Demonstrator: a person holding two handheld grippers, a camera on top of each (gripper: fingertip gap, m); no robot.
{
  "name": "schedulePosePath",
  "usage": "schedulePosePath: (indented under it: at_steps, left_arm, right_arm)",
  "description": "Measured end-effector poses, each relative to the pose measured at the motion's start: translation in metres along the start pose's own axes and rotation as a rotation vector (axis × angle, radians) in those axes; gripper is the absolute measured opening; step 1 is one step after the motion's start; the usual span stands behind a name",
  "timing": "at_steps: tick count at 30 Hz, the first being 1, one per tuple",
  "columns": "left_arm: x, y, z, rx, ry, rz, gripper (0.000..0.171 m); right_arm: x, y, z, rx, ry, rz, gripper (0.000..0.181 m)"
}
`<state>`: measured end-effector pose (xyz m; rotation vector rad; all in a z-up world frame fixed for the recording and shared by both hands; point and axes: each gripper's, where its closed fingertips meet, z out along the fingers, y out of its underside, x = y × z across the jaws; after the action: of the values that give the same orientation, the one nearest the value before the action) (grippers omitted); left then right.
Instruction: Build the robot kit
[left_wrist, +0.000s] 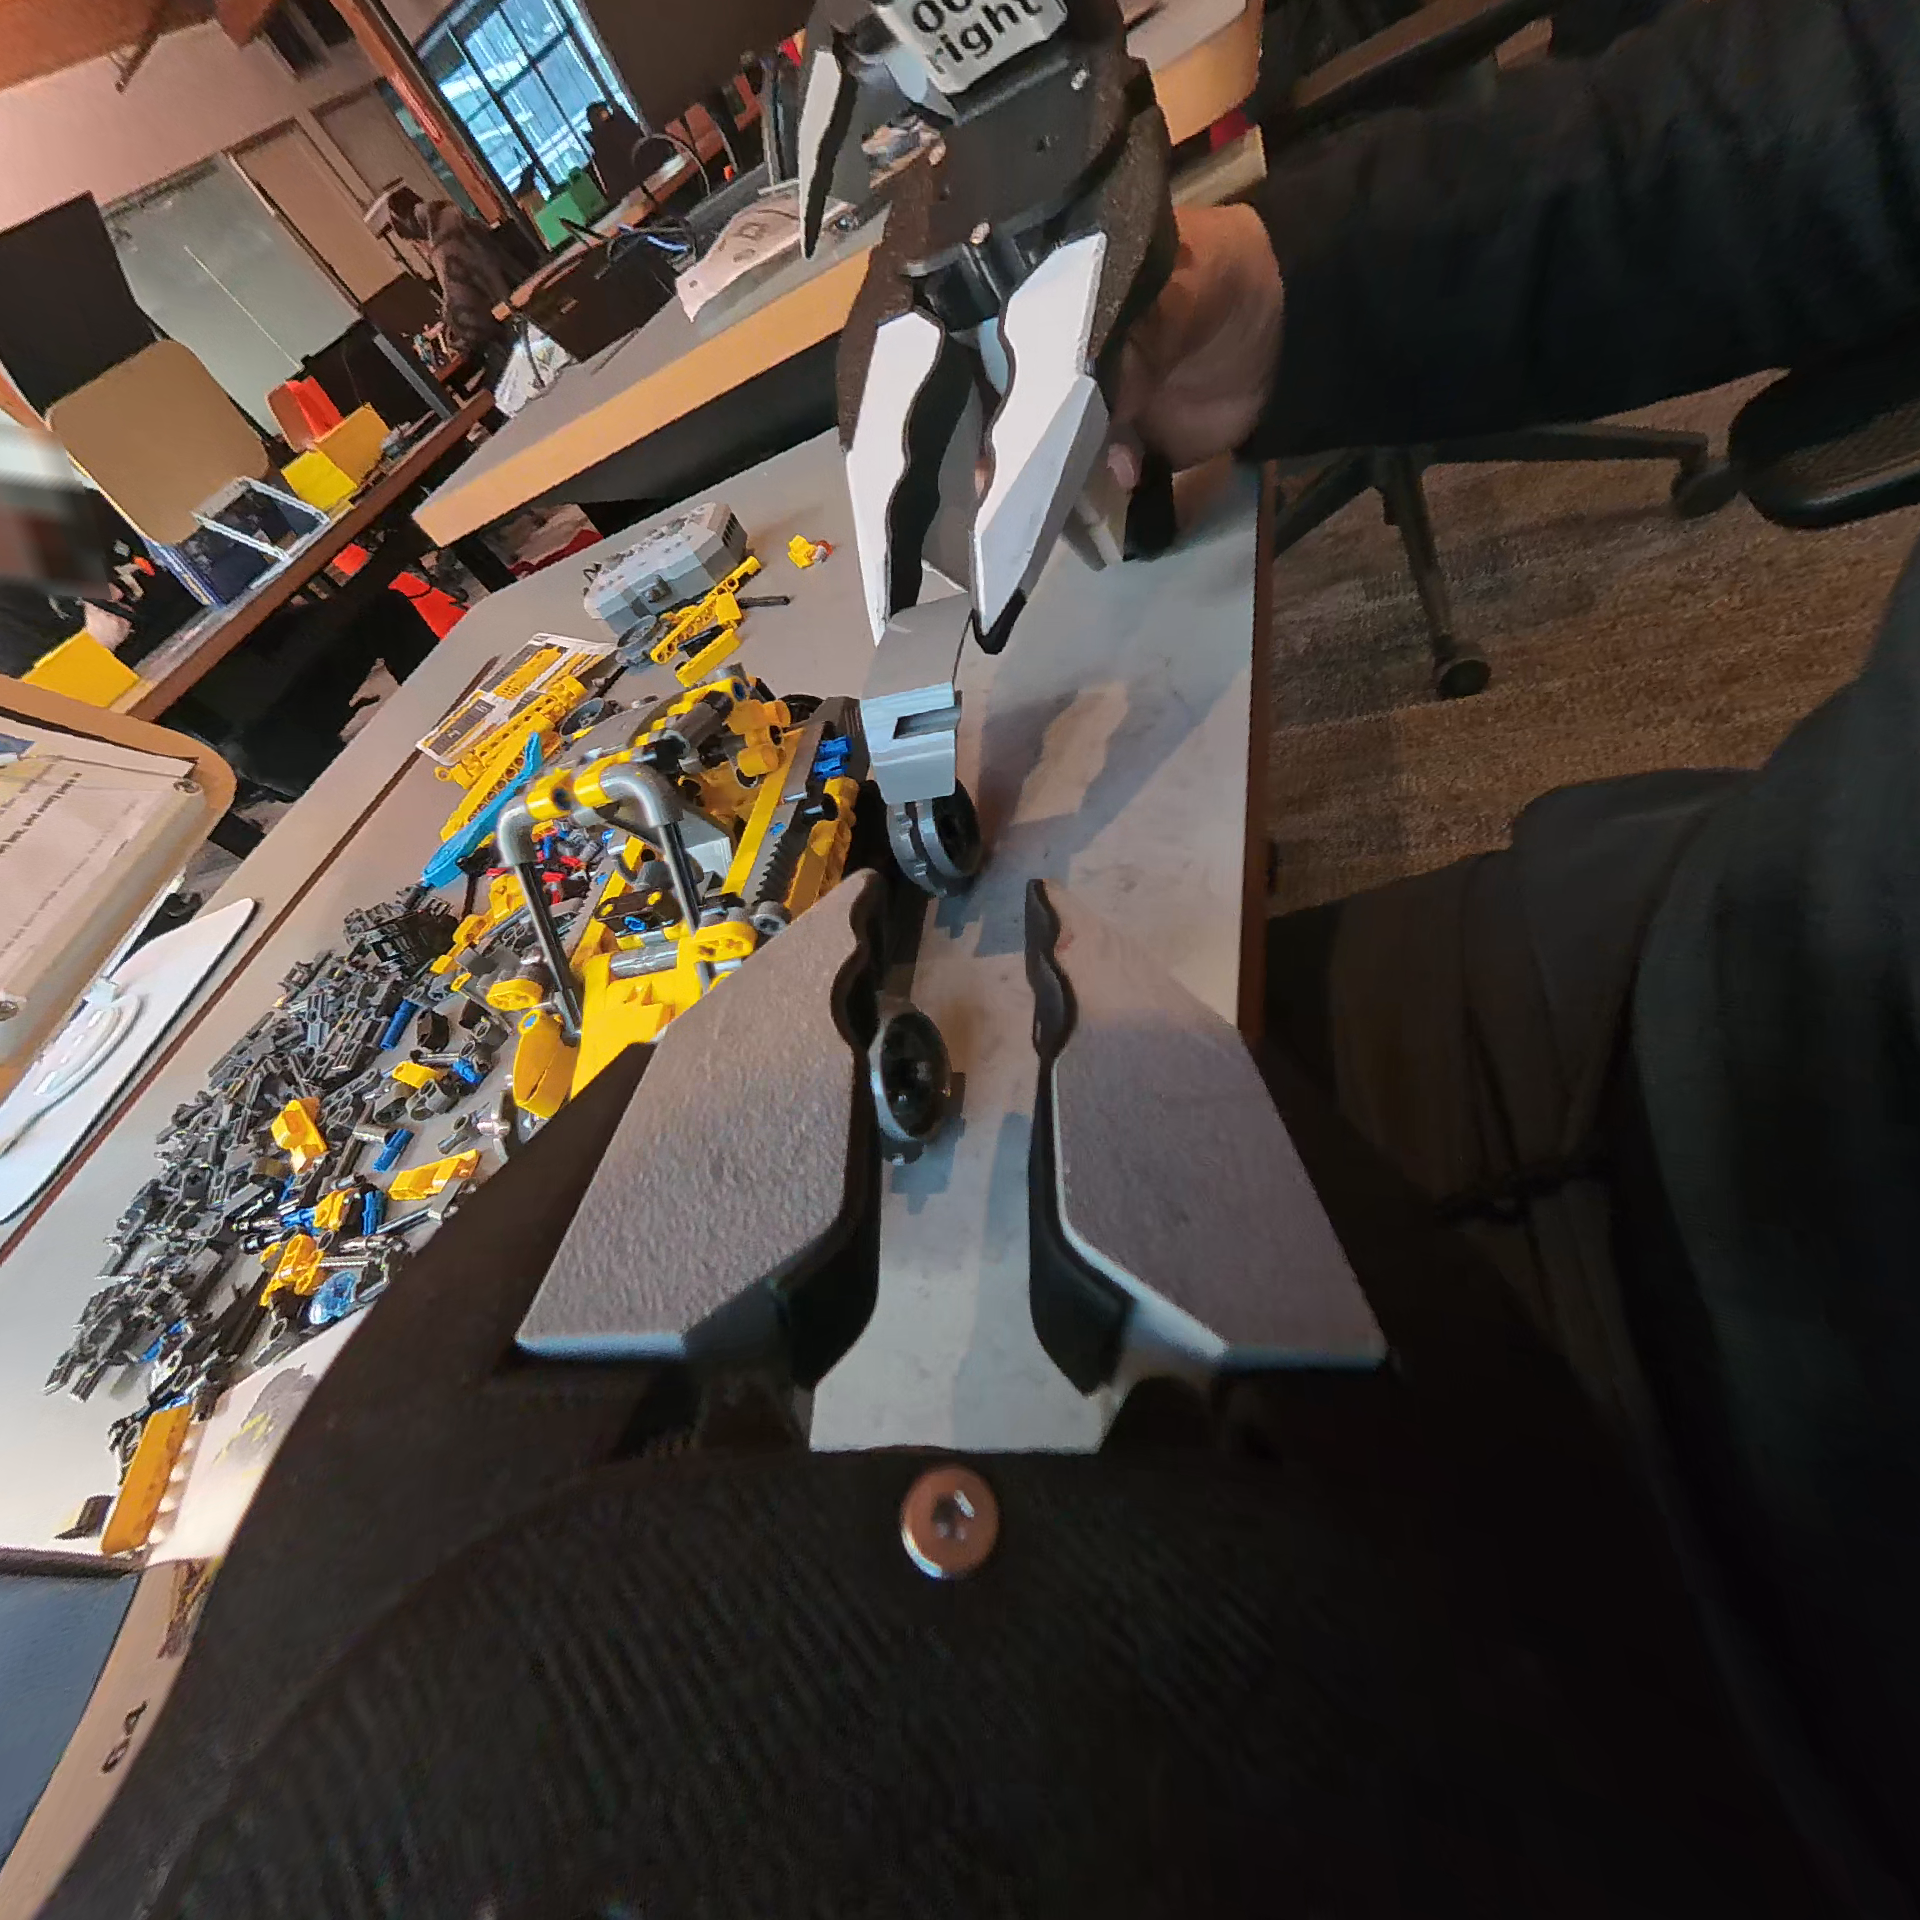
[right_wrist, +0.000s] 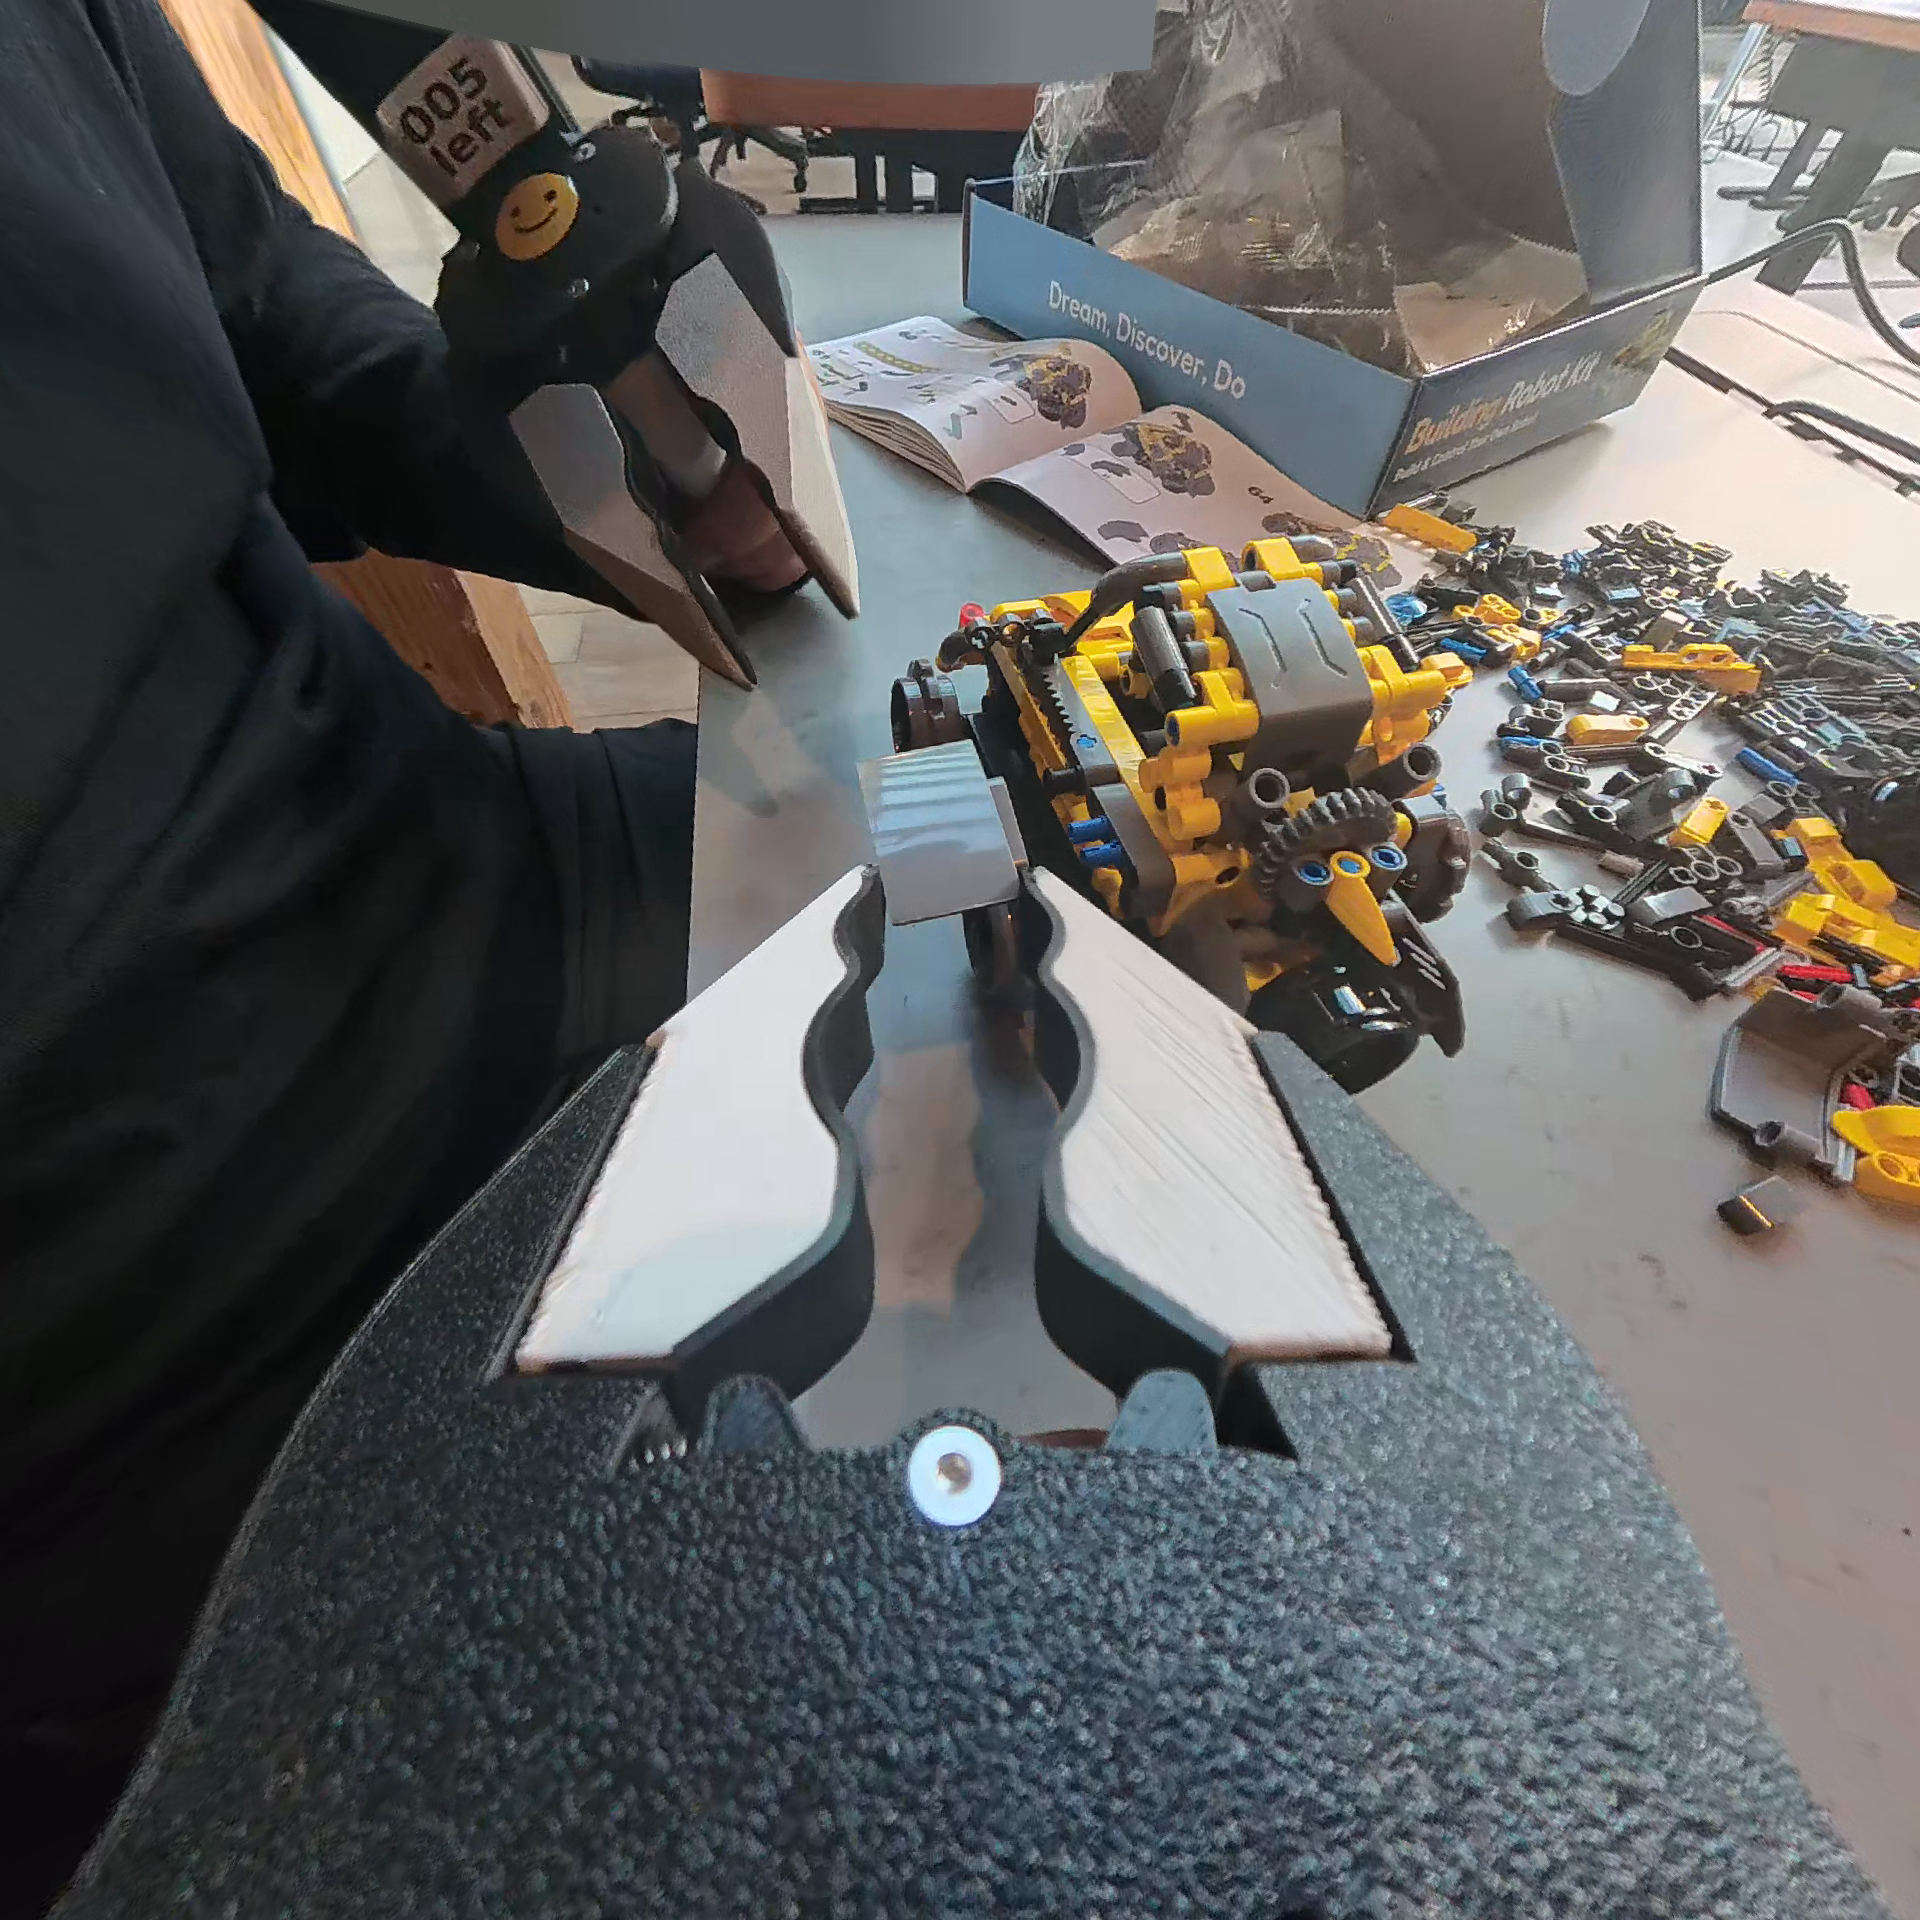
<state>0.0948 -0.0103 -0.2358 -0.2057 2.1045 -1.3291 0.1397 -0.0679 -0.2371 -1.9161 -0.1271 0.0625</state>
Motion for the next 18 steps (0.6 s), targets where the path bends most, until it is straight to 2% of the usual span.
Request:
schedulePosePath:
  at_steps: [18]
  left_arm:
    - [-0.0033, -0.0005, -0.0019, 0.014, -0.007, -0.020, 0.019]
  right_arm:
    - [-0.0050, -0.0041, 0.0022, 0.017, -0.008, -0.028, 0.023]
